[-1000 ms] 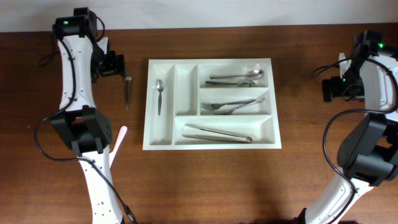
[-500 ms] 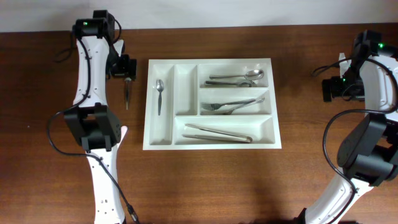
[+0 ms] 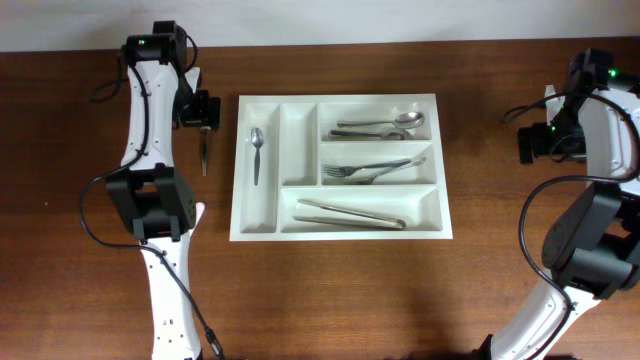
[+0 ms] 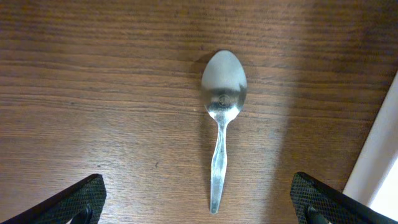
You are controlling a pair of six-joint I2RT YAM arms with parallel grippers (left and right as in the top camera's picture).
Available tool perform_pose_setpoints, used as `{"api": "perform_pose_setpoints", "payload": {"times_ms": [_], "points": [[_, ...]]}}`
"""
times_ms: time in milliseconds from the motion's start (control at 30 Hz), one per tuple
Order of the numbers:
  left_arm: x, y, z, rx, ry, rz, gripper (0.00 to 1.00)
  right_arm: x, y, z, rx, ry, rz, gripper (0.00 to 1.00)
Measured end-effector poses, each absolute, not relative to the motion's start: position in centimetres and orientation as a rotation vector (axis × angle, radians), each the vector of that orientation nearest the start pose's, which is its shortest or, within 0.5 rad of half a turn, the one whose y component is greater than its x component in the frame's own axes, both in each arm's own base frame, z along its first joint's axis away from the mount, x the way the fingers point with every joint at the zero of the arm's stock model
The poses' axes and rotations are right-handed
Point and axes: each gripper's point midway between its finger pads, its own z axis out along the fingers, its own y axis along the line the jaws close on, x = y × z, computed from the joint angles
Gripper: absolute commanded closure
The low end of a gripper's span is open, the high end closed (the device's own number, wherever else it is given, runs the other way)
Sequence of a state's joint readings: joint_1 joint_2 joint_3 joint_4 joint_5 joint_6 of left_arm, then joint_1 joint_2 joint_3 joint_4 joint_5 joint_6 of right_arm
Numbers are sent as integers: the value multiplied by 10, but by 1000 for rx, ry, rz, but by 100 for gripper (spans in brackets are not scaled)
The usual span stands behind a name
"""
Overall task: Pack container
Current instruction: 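Move the left gripper over the second spoon on the table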
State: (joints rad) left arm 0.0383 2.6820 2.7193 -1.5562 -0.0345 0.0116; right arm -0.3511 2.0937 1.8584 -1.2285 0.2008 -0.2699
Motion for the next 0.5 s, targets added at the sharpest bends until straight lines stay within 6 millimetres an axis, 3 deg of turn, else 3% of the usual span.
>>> {"api": "perform_pose_setpoints", "payload": {"times_ms": [267,500], "points": [[507,13,26,-6,3151,54,3,392,-180,102,142,3079,-346,1],[507,6,23,11,3155,54,3,392,-180,102,141,3079,-347,1]]}}
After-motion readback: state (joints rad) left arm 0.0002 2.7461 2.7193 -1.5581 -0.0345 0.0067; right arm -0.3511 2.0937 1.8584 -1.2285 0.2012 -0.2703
